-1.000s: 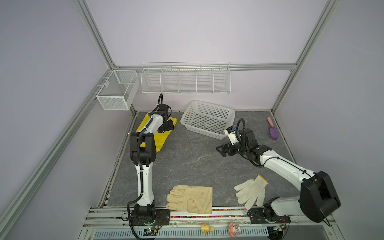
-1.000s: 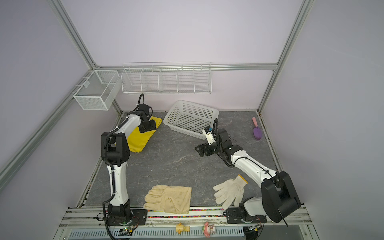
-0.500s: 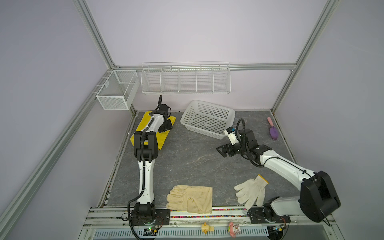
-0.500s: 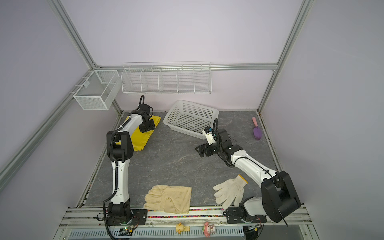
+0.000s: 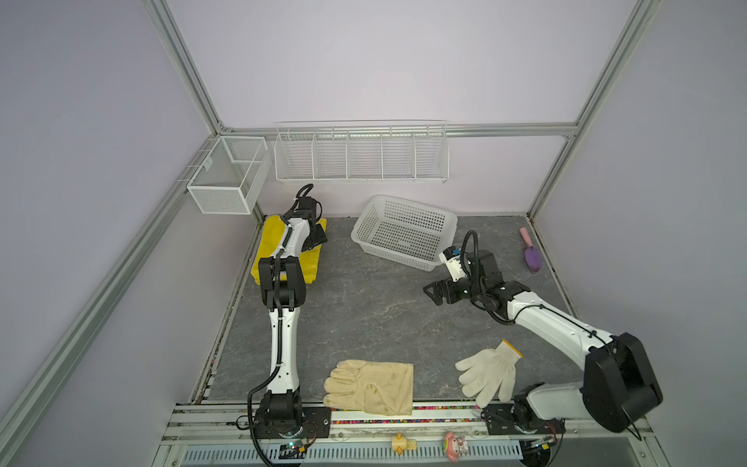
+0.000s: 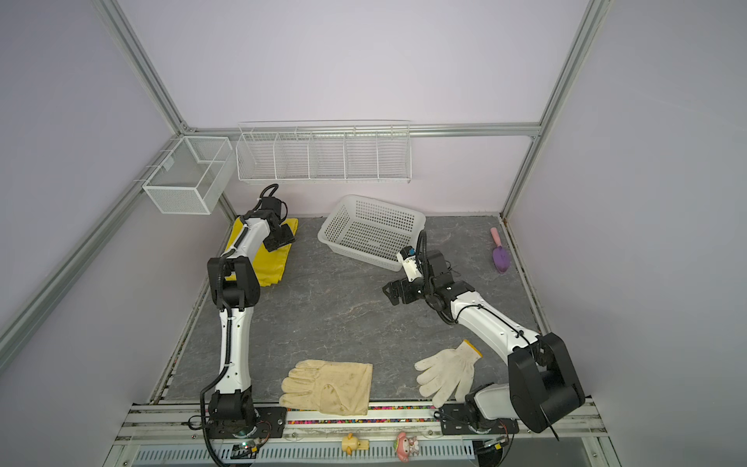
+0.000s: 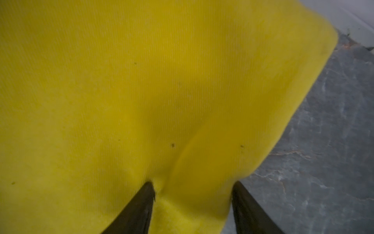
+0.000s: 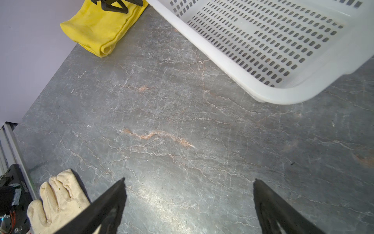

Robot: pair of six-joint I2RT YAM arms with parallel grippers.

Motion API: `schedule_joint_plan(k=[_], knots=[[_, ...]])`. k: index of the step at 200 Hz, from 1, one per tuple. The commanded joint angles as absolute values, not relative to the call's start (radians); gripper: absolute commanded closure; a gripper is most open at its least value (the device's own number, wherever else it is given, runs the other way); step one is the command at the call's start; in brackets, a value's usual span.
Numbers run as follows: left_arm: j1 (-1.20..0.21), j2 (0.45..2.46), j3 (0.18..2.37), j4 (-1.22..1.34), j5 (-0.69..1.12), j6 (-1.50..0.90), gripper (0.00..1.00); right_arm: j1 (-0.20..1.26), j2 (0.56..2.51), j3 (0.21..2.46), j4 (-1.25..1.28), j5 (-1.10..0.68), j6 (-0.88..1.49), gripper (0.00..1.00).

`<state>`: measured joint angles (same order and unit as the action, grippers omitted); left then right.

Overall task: Fold and stack the trousers
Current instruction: Move the trousers to the top-left of the table, then reset both arms

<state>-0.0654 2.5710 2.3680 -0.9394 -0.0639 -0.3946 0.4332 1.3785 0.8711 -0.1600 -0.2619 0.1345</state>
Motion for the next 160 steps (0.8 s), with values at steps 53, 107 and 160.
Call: schedule_joint_plan(k=[53, 107, 160], knots=[[-0.074, 2.19, 2.003, -0.842, 0.008, -0.136, 0.17, 0.23, 1.327, 0.824, -0.05, -0.242, 0.191, 0.12], [-0.054, 1.744, 1.395, -0.528, -0.044, -0.004, 0.08, 0.064, 1.343, 0.766, 0.066, -0.021, 0.165, 0.11], [-0.01, 1.475, 0.894, -0.119, -0.107, 0.018, 0.05, -0.021, 1.389, 0.636, 0.31, 0.134, 0.073, 0.12]])
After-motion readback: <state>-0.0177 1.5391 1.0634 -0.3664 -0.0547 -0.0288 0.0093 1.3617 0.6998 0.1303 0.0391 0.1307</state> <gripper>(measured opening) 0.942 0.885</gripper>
